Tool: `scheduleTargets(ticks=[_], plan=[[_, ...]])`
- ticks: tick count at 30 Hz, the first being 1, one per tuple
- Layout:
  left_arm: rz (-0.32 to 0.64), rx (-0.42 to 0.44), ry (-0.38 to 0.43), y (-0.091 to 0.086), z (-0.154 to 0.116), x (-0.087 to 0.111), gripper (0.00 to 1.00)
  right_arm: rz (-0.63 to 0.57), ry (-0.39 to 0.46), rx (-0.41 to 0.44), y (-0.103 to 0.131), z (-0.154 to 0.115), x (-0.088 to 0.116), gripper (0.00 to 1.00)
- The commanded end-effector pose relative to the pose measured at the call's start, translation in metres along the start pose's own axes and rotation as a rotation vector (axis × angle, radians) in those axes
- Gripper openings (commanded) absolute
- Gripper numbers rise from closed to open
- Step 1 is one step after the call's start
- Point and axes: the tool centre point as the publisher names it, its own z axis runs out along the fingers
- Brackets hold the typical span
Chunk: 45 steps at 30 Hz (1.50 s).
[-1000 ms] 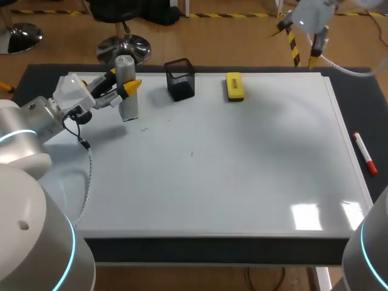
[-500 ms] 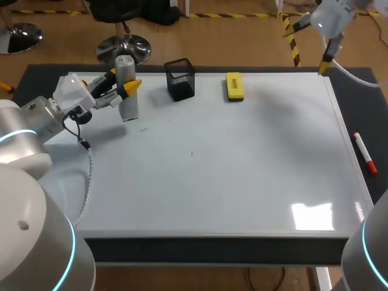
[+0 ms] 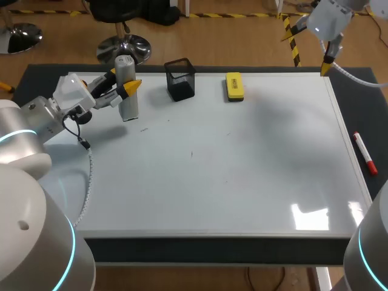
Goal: Pick up the inspection probe, press it on each red-marked spot on the whiteboard one by one, put down the probe, pick up the eraser, and wipe off all the red marks.
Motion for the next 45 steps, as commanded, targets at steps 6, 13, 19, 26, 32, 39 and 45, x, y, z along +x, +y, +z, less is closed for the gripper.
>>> scheduleTargets(ticks=[6,13,19,26,32,39,45], plan=[[0.000,0.000,-0.001,-0.001,0.001,0.000,0.00,-0.002,0.006,0.000,-0.001,-0.001,0.000,1.00],[0.000,0.000,-0.001,-0.001,0.001,0.000,0.00,-0.002,0.006,0.000,-0.001,-0.001,0.000,1.00],[0.002,-0.004,-0.006,-0.001,0.001,-0.002,0.00,-0.002,0.006,0.000,-0.001,-0.001,0.000,1.00],[0.033,0.014,0.035,-0.014,0.018,-0.021,0.00,-0.002,0.006,0.000,-0.001,-0.001,0.000,1.00],[0.052,0.057,0.098,-0.032,0.037,-0.039,0.00,-0.002,0.006,0.000,-0.001,-0.001,0.000,1.00],[0.063,0.090,0.166,-0.046,0.061,-0.052,0.00,-0.002,0.006,0.000,-0.001,-0.001,0.000,1.00],[0.052,0.135,0.224,-0.051,0.085,-0.053,0.00,-0.002,0.006,0.000,-0.001,-0.001,0.000,1.00]])
